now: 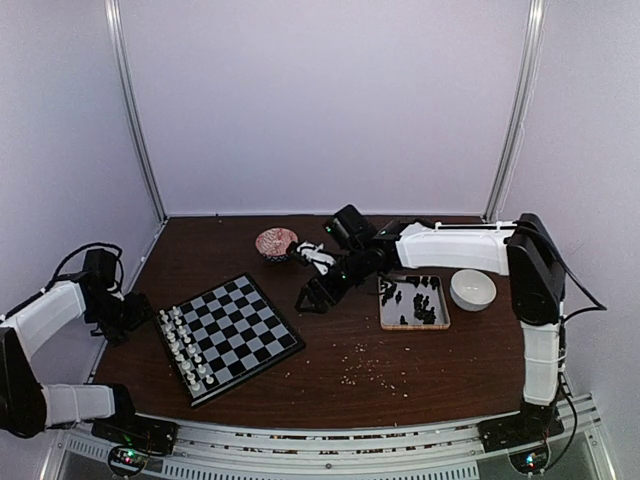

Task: Set up the chess pieces on the board
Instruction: Move the chessboard to the center of the board.

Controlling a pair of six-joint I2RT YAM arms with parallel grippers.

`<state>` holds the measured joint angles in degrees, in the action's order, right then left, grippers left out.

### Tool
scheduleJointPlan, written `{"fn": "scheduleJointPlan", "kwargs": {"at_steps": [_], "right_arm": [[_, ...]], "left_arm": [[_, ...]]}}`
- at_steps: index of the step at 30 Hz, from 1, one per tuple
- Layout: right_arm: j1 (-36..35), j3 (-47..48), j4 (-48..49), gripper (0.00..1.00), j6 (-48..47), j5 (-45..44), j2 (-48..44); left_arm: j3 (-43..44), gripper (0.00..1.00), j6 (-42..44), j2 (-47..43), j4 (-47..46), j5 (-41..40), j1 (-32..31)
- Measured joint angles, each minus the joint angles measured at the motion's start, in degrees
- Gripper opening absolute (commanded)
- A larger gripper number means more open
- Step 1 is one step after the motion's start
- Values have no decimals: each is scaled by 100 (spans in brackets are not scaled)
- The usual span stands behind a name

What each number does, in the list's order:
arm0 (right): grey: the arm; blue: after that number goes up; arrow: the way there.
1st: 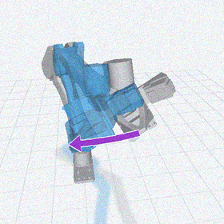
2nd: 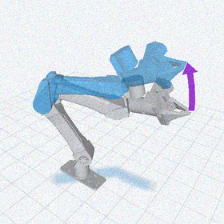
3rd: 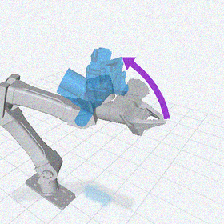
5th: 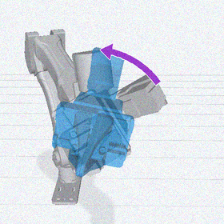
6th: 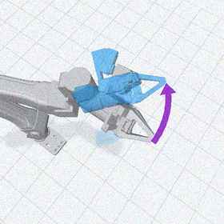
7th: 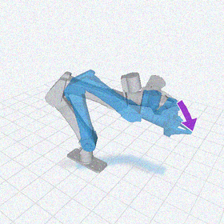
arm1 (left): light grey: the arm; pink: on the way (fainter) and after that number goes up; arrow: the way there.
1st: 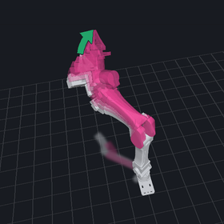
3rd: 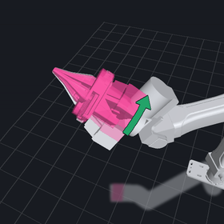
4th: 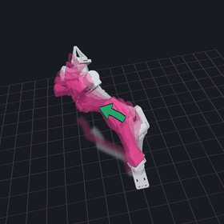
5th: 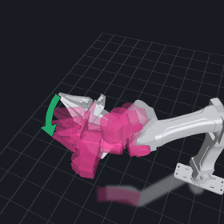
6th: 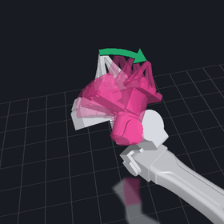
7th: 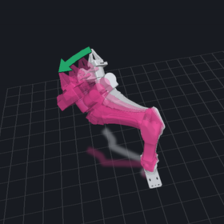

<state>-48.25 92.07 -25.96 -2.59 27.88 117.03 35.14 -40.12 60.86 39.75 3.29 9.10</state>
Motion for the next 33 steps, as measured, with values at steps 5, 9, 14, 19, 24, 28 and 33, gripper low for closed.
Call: {"fn": "scheduleJointPlan", "kwargs": {"at_steps": [5,9,14,19,24,28,33], "right_arm": [[-332,428,-144,72,138,146,520],[-380,511,-229,70,214,216,675],[-380,525,-284,61,302,229,688],[-378,813,-302,56,461,181,970],[-374,1005,-321,58,610,223,1239],[-374,1005,-420,59,686,278,1294],[-376,1005,-549,58,684,299,1318]], "left_arm": [[-411,77,-520,254,-616,522,22],[-656,67,-986,103,-1045,660,24],[-695,2,-1379,-535,-1075,376,35],[-562,0,-1379,-356,-960,15,48],[-538,0,-1379,275,-1023,-94,61],[-538,0,-1355,748,-1272,-92,61],[-487,0,-1292,1351,-1766,127,72]]}}
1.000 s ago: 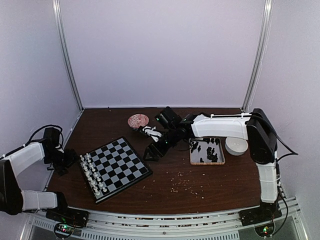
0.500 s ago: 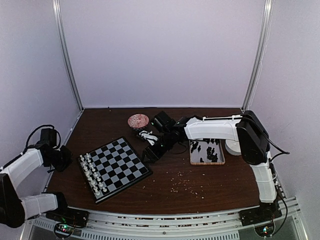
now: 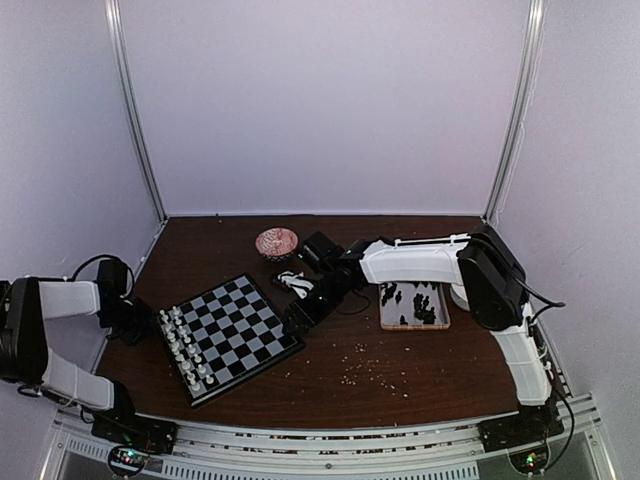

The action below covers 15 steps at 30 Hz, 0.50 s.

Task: Set up the chess pieces on the board
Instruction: Move the chessboard to the center of the board.

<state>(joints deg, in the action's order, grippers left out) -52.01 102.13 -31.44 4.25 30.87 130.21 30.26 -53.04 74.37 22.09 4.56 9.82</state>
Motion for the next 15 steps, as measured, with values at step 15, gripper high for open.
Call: {"fn": "scheduleJointPlan", "kwargs": {"at_steps": [15], "right_arm": [[-42,-647,107,55,-299,203,-190]], "left_arm": [[369,0,129,1062,-1340,1025,-433]]}}
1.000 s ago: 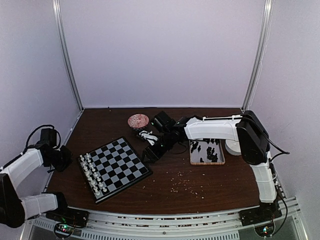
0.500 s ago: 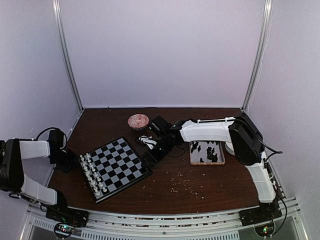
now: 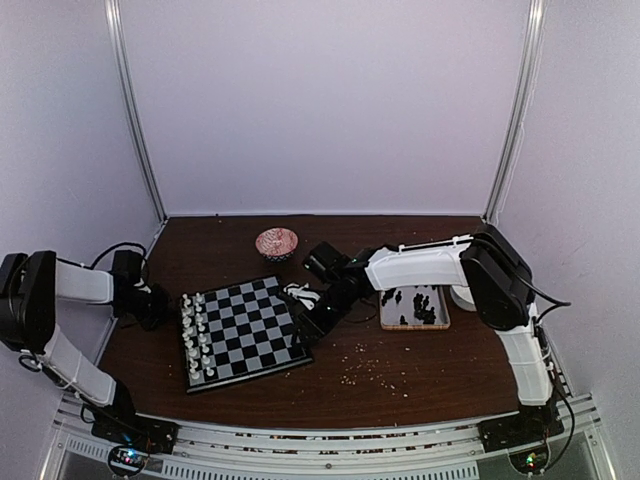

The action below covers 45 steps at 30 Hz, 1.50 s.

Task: Set up the chess pieces on the board
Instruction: Move the chessboard to the center of the board.

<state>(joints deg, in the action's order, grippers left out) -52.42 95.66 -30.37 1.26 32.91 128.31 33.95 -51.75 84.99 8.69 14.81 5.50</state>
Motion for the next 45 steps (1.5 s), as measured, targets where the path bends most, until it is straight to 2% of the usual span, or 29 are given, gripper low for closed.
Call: {"fn": "scheduleJointPlan", "kwargs": {"at_steps": [7,16,19,23,26,30,35,40,45], "right_arm": [[-136,-820,105,55,-146,-7,-533],[-260,-2149,96,57,-433,-98,-1493],[-262,-2251,50,57,-494,-133,-1635],[-205,-2159,-278,58,-763,-190,-1773],[-37,-2103,-544,61,-927,-181,-1954],[507,-1600,-804,66,-1008,-216,-1967],[1117,98,-863,69,-938,-306,-1235],[1349,1408,-737,70,-675,-363,-232],[1327,2013,-743,68,-334,-372,586]], "left_arm": [[492,0,-2,610,-275,168,-748],[1226,0,7,1375,-588,549,-1307],[1497,0,26,1606,-605,632,-1467],[1700,0,44,1469,-306,289,-1473],[1709,0,39,785,286,-426,-1362],[1679,0,-42,-809,1167,-1438,-1283],[1185,0,-289,-2575,1985,-1873,-1311],[754,0,-374,-3032,2968,-1860,-1655],[533,0,-507,-3056,3491,-1705,-2575]]}}
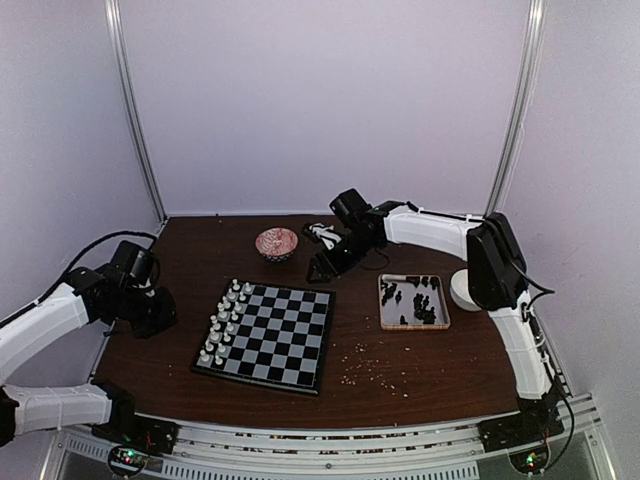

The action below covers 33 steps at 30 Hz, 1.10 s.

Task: Set up the chess pieces on the board
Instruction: Move the chessboard to the center of the board.

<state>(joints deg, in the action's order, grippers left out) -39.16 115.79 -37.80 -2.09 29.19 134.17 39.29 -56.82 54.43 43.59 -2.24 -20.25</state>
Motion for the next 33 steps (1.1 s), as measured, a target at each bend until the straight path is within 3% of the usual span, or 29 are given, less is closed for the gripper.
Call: {"fn": "scheduleJointPlan", "kwargs": {"at_steps": [10,14,23,33], "right_arm": [[-74,-68,-122,67,205,17,289],[-79,-297,-107,67,223,52,289],[-68,-367,-63,63,278,234,282],[-129,-2350,448,61,313,463,-872]], "left_arm": [[-914,0,-960,284,-105,160,-1847],[-1587,0,-1263,319,-527,232,-1923],[-1659,0,-1526,664,-1537,179,-1937],[-1668,0,-1386,1036,-2354,-203,-1947]]}}
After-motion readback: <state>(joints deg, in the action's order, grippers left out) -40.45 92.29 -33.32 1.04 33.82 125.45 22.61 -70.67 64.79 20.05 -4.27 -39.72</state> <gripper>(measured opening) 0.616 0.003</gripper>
